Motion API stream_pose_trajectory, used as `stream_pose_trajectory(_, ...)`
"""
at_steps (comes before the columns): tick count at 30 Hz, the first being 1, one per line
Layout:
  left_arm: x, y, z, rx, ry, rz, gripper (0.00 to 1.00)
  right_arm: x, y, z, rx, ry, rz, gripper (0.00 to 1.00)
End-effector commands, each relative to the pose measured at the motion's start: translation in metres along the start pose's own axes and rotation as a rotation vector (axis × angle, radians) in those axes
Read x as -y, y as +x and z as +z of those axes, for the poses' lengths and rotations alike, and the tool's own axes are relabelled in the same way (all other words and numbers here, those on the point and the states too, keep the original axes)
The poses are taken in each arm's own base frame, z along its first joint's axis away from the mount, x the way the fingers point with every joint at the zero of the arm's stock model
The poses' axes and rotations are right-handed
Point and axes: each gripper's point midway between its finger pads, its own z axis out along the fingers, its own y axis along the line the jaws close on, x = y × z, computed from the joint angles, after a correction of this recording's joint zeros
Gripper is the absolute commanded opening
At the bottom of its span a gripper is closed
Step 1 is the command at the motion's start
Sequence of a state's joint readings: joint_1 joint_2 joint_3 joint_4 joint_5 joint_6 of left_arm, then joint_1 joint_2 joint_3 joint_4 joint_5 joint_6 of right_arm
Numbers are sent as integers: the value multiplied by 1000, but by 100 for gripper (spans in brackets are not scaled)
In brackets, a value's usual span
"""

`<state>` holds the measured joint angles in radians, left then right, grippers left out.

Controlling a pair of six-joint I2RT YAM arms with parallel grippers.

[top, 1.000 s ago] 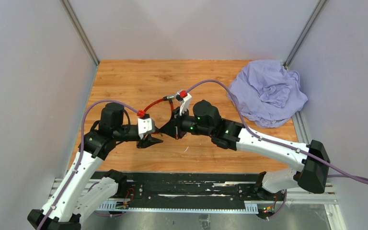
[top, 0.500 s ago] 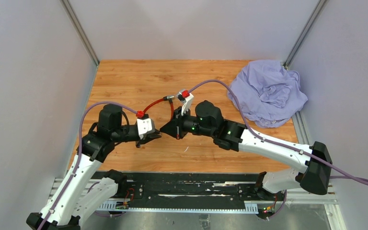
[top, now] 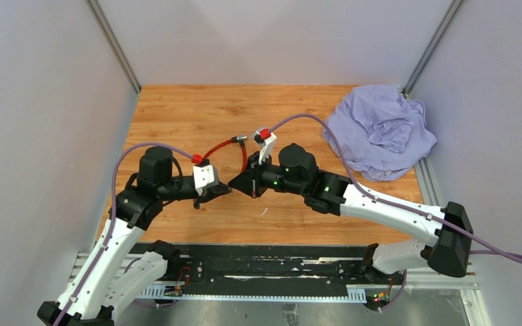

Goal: Unlock with the key
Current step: Pick up the key from the center of the board.

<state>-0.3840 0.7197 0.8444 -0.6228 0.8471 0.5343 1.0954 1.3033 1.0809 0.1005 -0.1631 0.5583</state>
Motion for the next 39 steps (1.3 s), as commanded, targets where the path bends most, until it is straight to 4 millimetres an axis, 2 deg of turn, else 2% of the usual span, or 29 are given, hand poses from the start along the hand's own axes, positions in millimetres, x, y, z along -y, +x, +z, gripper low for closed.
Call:
stream_pose_trajectory(1,16,-10,0,38,79,-12,13,-8,-4,-4,32,-15,0,1)
stream_pose_trajectory(6,17,-4,3,29,93,-22,32,-11,-5,-3,32,-29,5,1)
stream_pose_trajectory(9,14,-1,5,15,95,-26,33,-13,-5,-2,30,-34,6,1)
stream_pose_trajectory(17,7,1,1,-4,38,18,16,-10,-4,-4,35,-14,3,1)
stream_pose_trajectory(28,-2,-6,-2,5,-17,24,10,-12,-4,-5,36,-21,2,1)
stream_pose_trajectory(30,2,-10,-1,25,10,5,10,-12,-5,-5,38,-20,3,1)
stream_pose_trajectory(32,11,-13,1,46,55,-27,14,-12,-5,-6,39,-19,2,1)
stream_pose_trajectory(35,19,-12,1,56,96,-46,30,-12,-5,-6,40,-19,0,1)
stream_pose_trajectory(39,24,-15,2,64,128,-68,39,-12,-6,-5,40,-19,1,1)
